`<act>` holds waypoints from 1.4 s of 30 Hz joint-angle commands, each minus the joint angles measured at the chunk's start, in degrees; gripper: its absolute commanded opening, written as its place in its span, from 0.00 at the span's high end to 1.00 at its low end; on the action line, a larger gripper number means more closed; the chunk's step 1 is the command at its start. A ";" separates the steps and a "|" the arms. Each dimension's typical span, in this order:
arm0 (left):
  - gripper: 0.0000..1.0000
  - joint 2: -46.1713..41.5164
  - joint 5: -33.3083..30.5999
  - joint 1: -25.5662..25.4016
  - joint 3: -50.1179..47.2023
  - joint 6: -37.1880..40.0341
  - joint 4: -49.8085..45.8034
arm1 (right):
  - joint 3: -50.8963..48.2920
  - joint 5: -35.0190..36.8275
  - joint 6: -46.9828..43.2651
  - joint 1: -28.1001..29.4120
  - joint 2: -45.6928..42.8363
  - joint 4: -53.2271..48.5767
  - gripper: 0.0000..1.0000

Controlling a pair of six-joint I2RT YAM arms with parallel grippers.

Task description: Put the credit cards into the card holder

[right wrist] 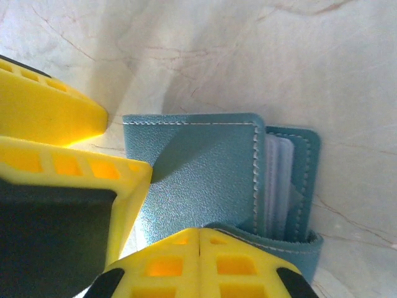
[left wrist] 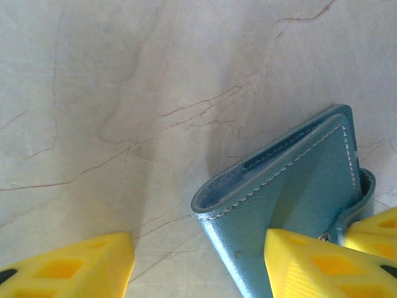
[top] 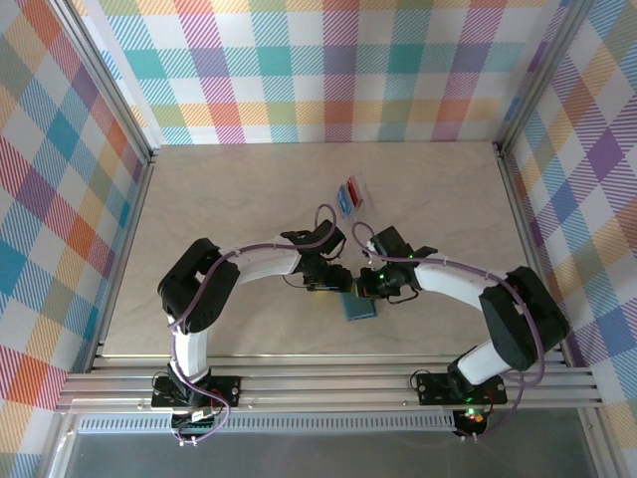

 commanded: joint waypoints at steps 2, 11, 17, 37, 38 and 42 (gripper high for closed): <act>0.41 3.67 6.35 -1.23 -2.32 -0.26 4.75 | -0.29 7.19 -1.09 1.09 -4.02 -3.14 0.96; 0.44 3.69 6.25 -1.00 -2.59 -0.39 4.78 | 2.58 15.43 -1.58 6.14 -3.10 -7.14 0.69; 0.45 4.18 6.32 -0.88 -2.41 -0.44 4.73 | 4.85 20.40 -1.64 9.23 -1.22 -9.20 0.65; 0.47 4.15 6.71 -0.90 -2.54 -0.64 4.89 | 8.11 28.32 -1.58 12.74 1.86 -11.85 0.73; 0.47 4.28 6.71 -0.89 -2.52 -0.71 4.86 | 8.01 28.33 -1.58 12.76 1.72 -11.76 0.73; 0.48 4.44 6.74 -0.86 -2.50 -0.71 4.83 | 7.74 28.66 -1.52 12.74 1.06 -11.67 0.80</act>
